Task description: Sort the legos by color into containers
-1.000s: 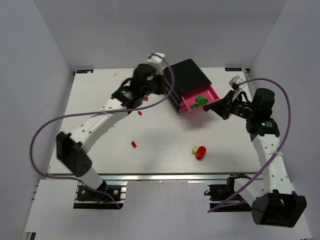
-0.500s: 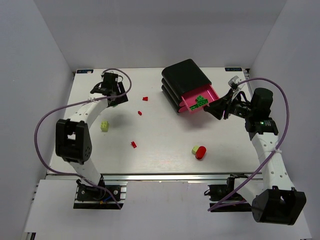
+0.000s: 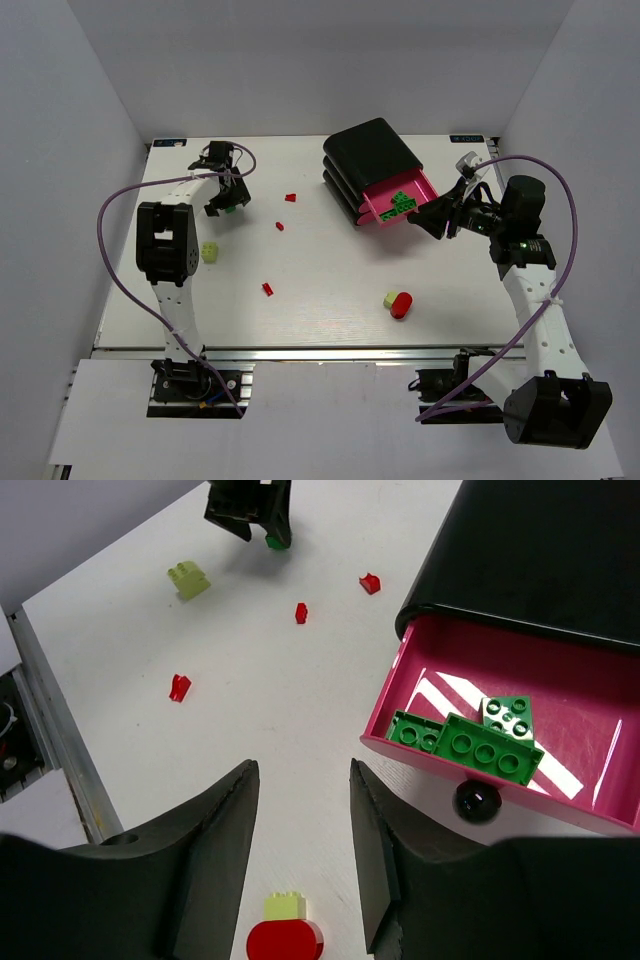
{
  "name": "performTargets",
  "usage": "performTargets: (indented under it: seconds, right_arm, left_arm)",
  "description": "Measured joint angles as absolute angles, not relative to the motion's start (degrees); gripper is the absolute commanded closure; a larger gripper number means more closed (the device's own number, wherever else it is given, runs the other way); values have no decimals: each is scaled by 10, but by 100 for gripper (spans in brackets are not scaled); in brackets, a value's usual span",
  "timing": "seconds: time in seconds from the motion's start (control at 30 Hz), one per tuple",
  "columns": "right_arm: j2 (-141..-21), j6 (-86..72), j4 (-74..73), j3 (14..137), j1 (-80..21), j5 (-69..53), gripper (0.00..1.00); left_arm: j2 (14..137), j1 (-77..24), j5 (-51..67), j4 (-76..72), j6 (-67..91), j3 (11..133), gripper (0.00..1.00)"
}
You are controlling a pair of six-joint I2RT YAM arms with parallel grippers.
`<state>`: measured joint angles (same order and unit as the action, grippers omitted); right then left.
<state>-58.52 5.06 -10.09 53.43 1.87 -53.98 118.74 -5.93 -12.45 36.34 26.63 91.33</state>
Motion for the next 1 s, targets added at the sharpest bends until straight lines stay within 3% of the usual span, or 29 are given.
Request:
performTargets:
  seconds: [0.1, 0.23, 0.33, 0.47, 0.57, 0.6, 0.67, 0.73, 0.83, 0.9, 1.0]
  right_arm:
    - [-585, 51, -101, 534, 18, -540, 53]
    - [-586, 55, -101, 534, 18, -539, 52]
    - [-587, 58, -101, 534, 18, -539, 52]
    - [-592, 63, -101, 534, 18, -537, 52]
    - [-594, 64, -101, 534, 18, -537, 53]
    - [-594, 64, -101, 534, 18, -537, 53]
    - [-594, 64, -101, 534, 18, -537, 56]
    - [-594, 65, -101, 534, 18, -537, 66]
    - [-594, 69, -101, 534, 18, -538, 90]
    - [-594, 68, -101, 534, 18, -537, 100]
    - [-594, 65, -101, 534, 18, -534, 100]
  left_arm:
    - [1222, -56, -124, 368, 266, 948, 17]
    - [1260, -52, -124, 378, 269, 990, 37]
    - [1273, -48, -123, 383, 269, 1007, 42]
    - [1281, -44, -120, 386, 269, 1013, 58]
    - [1281, -43, -110, 385, 266, 1014, 85]
    - [1280, -43, -104, 386, 262, 1014, 89]
    - [1275, -43, -76, 380, 255, 1010, 94]
    - [1257, -46, -26, 367, 237, 992, 98]
    - [1196, -63, 84, 331, 214, 944, 99]
    - [1146, -90, 155, 304, 202, 922, 99]
    - [1084, -154, 237, 260, 191, 920, 97]
